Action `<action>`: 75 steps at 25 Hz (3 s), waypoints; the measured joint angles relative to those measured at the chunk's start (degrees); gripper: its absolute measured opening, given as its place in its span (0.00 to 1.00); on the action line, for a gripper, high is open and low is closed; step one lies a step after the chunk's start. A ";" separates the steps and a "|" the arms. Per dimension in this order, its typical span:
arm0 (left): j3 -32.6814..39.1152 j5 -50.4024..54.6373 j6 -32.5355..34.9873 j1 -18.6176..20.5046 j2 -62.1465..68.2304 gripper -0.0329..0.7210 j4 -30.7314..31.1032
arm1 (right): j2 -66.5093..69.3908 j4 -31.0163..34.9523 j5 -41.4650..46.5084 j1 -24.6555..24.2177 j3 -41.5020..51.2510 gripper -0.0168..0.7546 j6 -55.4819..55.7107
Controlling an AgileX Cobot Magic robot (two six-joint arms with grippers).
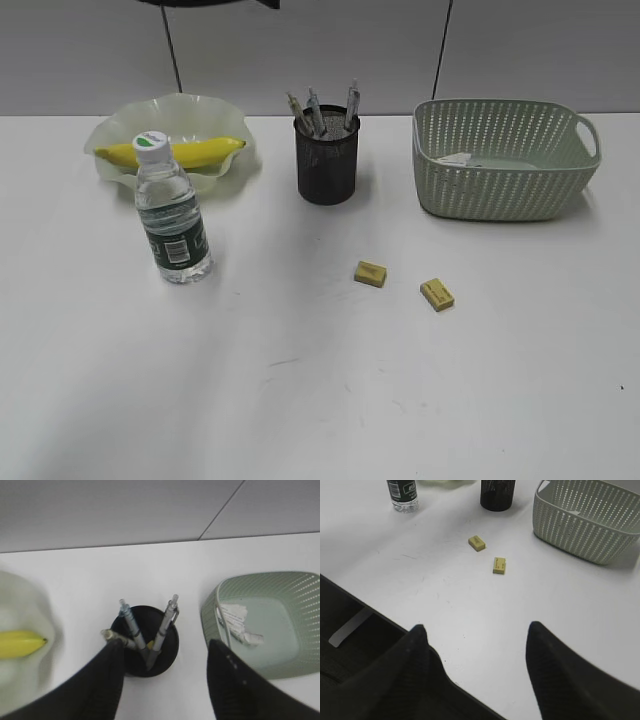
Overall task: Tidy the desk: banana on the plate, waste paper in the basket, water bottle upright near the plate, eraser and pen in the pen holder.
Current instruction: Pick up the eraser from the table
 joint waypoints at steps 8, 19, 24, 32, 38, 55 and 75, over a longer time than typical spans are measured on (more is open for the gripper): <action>0.07 12.16 5.35 0.00 -13.16 0.58 4.82 | 0.00 0.00 0.00 0.00 0.00 0.65 0.00; 17.96 12.35 11.89 -0.05 -37.25 0.55 3.08 | 0.00 0.00 0.00 0.00 0.00 0.65 0.00; 37.79 12.41 12.58 -0.05 -49.36 0.54 3.46 | 0.00 0.00 0.00 0.00 0.00 0.65 0.00; 69.43 9.31 12.60 -0.05 -70.66 0.52 3.66 | 0.00 0.00 0.00 0.00 0.00 0.65 0.00; 89.66 3.11 12.64 -0.05 -88.10 0.52 2.56 | 4.61 0.00 -0.16 0.00 0.00 0.65 -0.20; 100.21 3.34 14.42 -0.11 -123.70 0.49 2.67 | 49.18 -0.38 -24.09 0.00 -10.70 0.65 -3.67; 100.21 3.45 15.03 -0.15 -123.75 0.47 2.45 | 110.52 -5.09 -2.64 0.00 -48.42 0.65 9.44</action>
